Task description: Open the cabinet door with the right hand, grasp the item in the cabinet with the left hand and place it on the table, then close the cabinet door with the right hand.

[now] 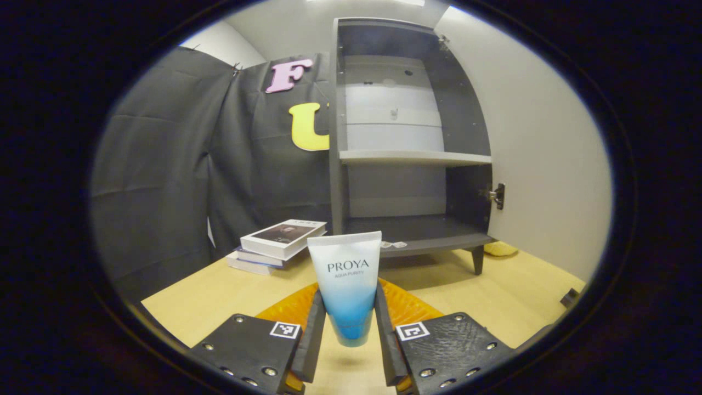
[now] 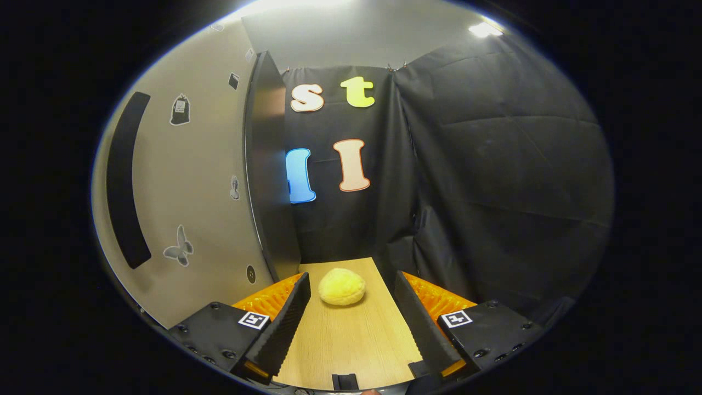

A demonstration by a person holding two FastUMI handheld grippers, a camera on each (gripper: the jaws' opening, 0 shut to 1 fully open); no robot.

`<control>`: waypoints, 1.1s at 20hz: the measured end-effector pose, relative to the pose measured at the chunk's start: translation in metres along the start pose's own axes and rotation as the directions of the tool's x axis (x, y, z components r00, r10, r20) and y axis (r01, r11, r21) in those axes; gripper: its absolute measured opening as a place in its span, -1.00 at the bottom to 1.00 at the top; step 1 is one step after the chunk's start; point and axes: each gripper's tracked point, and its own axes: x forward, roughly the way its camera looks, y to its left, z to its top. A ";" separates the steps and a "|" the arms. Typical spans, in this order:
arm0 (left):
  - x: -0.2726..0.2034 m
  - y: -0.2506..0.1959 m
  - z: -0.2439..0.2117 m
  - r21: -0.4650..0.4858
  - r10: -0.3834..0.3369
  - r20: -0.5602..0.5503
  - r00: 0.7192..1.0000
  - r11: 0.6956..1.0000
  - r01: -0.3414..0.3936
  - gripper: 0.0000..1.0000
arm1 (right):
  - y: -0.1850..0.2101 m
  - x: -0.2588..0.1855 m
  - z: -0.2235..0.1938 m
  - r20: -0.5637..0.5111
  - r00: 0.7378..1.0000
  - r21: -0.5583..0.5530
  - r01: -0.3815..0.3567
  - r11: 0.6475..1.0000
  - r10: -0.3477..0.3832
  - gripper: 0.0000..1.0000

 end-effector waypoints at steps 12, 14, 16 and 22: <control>0.002 0.035 -0.080 -0.028 0.143 -0.059 0.988 0.989 -0.145 0.05 | 0.012 0.010 -0.002 -0.014 1.000 -0.014 -0.013 1.000 0.013 0.95; -0.002 0.034 -0.088 -0.028 0.152 -0.072 0.986 0.988 -0.154 0.02 | 0.016 0.011 -0.004 -0.021 0.999 -0.023 -0.024 0.999 0.023 0.95; -0.008 0.034 -0.096 -0.034 0.160 -0.084 0.984 0.986 -0.163 -0.07 | 0.021 0.013 -0.006 -0.026 0.999 -0.033 -0.034 0.999 0.034 0.96; -0.009 0.039 -0.106 -0.043 0.182 -0.085 0.980 0.981 -0.187 0.10 | 0.032 0.019 -0.010 -0.039 0.998 -0.050 -0.057 0.997 0.055 0.95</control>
